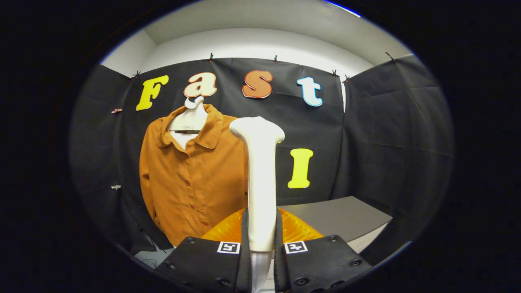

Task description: Iron the clothes twice with a garment steamer, once on the left side and once on the right side.

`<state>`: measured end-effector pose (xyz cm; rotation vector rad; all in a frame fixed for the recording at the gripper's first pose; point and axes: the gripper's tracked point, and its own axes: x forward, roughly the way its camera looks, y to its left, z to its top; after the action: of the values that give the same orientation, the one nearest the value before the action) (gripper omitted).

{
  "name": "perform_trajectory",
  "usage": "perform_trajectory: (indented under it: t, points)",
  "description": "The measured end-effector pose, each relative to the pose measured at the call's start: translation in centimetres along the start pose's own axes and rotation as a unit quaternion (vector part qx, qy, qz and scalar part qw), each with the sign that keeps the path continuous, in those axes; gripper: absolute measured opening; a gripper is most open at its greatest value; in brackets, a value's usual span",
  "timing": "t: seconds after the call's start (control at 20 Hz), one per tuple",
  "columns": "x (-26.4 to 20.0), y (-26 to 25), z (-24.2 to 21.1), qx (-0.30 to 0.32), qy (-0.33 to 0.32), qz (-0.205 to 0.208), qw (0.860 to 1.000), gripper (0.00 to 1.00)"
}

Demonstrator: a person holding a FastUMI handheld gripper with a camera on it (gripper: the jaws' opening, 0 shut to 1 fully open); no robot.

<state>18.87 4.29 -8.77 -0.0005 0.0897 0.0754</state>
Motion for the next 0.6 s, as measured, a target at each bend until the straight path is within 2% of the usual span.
perform_trajectory:
  t: [0.35,0.6]
  points:
    - [3.1,6.1,-0.8,-0.022,-0.006,0.019,1.0,0.25]
    - [6.0,7.9,-2.5,-0.041,-0.004,0.016,0.999,0.25]
